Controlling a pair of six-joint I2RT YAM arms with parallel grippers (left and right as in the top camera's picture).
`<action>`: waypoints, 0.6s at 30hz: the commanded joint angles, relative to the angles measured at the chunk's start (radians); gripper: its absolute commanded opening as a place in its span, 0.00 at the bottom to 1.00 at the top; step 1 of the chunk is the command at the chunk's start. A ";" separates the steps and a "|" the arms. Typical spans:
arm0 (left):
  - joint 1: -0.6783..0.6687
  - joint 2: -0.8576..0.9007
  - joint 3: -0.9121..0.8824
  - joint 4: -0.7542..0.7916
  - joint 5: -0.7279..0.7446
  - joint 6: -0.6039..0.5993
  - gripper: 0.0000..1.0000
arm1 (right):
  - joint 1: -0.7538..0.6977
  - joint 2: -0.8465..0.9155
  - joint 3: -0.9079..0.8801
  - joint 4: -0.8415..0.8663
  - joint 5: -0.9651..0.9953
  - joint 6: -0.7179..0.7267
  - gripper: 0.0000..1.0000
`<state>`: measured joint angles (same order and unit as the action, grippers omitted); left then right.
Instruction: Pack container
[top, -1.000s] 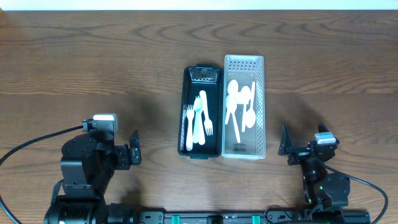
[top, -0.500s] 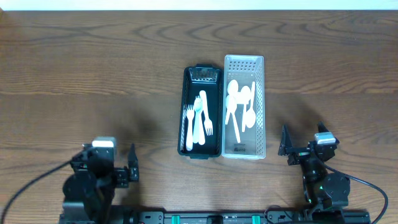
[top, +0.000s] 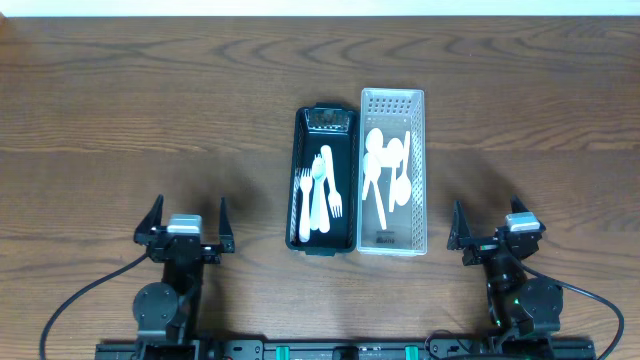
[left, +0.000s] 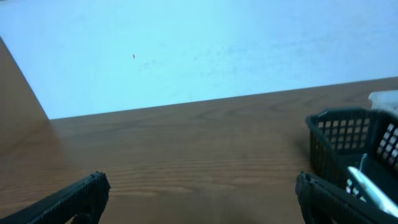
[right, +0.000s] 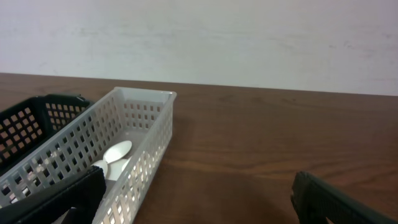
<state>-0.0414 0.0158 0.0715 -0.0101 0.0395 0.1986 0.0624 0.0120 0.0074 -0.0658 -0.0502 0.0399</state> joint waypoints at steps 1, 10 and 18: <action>-0.004 -0.014 -0.037 0.024 0.005 0.037 0.98 | 0.008 -0.007 -0.002 -0.003 -0.007 -0.014 0.99; -0.004 -0.014 -0.068 -0.057 0.005 -0.032 0.98 | 0.008 -0.007 -0.002 -0.003 -0.007 -0.014 0.99; -0.004 -0.012 -0.068 -0.056 0.005 -0.046 0.98 | 0.008 -0.007 -0.002 -0.003 -0.007 -0.014 0.99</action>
<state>-0.0414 0.0109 0.0154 -0.0227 0.0494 0.1715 0.0624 0.0120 0.0074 -0.0654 -0.0502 0.0399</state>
